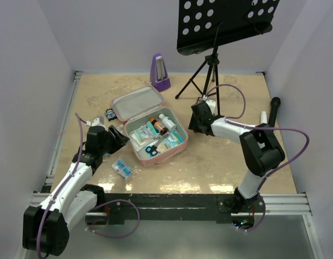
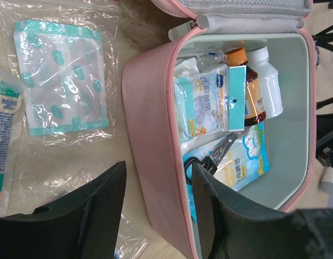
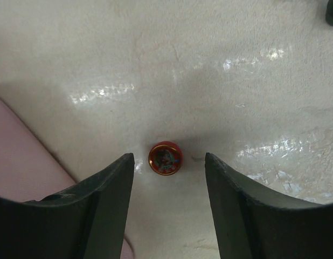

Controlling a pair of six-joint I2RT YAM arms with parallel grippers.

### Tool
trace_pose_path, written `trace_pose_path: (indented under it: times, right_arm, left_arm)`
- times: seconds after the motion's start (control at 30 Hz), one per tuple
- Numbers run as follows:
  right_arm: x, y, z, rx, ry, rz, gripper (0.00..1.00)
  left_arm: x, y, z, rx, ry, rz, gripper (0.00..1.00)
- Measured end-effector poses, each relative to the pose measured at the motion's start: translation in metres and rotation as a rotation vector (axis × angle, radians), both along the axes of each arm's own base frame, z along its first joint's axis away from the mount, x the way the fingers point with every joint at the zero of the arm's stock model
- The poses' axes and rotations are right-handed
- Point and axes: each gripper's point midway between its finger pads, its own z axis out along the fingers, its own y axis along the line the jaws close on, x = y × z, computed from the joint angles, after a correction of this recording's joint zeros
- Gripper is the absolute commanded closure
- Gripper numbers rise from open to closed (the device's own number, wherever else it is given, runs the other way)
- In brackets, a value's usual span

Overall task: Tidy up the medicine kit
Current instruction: Pick up the medical item at the center of the board.

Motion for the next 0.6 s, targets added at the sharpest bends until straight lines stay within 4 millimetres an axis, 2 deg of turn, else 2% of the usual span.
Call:
trace_pose_path:
  times: [0.17,0.6]
  right_arm:
    - [-0.002,-0.002,-0.013,-0.027,0.029,0.010,0.44]
    - [0.002,-0.003,-0.016,-0.049,0.027,0.017,0.61]
  left_arm:
    - [-0.002,0.000,-0.006,0.001,0.011,0.000,0.44]
    - [-0.002,-0.001,-0.011,-0.006,0.022,0.002,0.44]
